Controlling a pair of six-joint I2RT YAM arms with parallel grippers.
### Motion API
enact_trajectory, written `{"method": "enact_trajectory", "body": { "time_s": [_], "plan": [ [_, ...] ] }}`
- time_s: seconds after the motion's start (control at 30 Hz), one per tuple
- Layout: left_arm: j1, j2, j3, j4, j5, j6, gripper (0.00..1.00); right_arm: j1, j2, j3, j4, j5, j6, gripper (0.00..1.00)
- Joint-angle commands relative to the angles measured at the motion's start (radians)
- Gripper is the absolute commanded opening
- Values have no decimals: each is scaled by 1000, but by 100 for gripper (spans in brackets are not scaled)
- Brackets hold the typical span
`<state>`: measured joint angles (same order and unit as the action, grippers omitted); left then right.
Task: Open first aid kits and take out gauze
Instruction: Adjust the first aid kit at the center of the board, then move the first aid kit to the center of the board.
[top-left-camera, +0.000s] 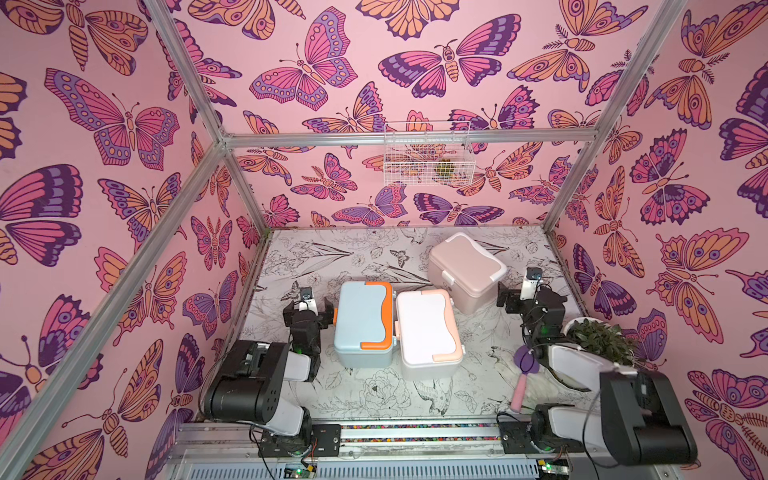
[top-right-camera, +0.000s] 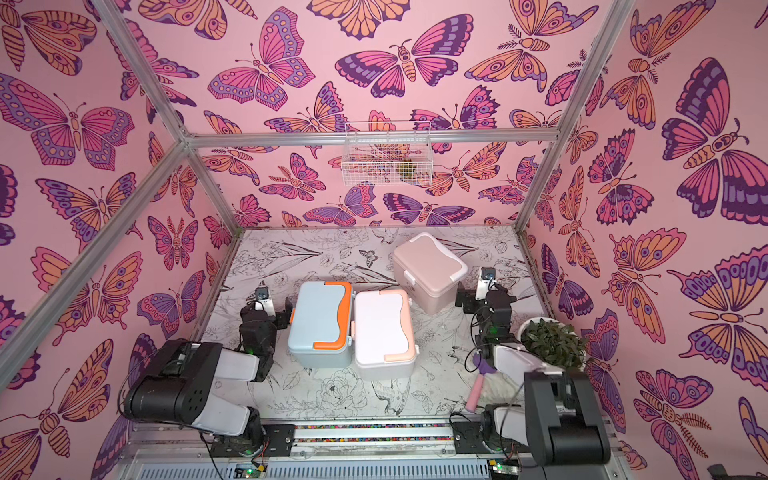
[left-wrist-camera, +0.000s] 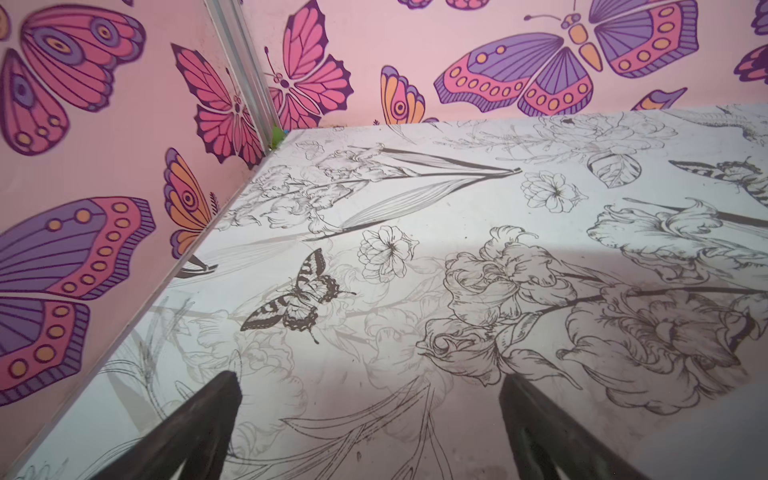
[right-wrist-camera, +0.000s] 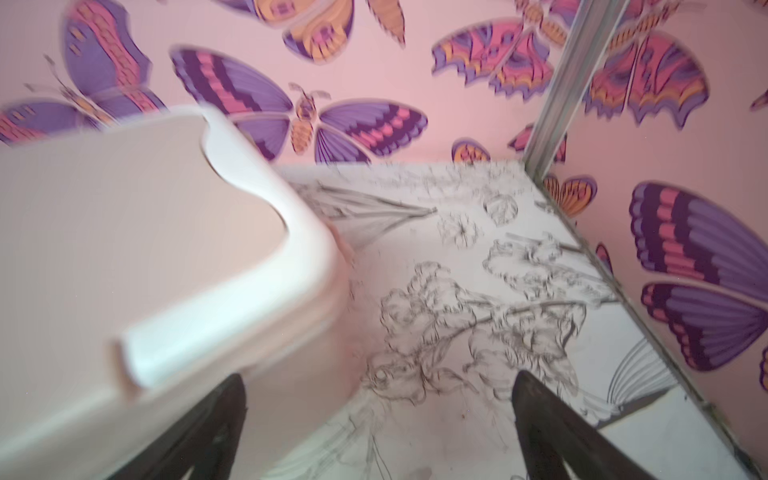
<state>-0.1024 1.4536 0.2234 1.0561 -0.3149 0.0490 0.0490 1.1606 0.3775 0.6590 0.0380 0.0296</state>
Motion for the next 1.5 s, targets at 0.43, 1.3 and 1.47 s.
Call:
{"method": "enact_trajectory", "body": {
  "time_s": [0.43, 1.3, 1.47],
  "plan": [
    [-97, -898, 267, -1085, 137, -532, 99, 27, -253, 362, -878, -288, 515, 99],
    [-123, -1013, 468, -1971, 647, -932, 100, 208, -267, 324, -1030, -473, 531, 99],
    [-191, -1053, 442, -2020, 669, -959, 100, 309, -292, 289, -1041, -394, 554, 99]
  ]
}}
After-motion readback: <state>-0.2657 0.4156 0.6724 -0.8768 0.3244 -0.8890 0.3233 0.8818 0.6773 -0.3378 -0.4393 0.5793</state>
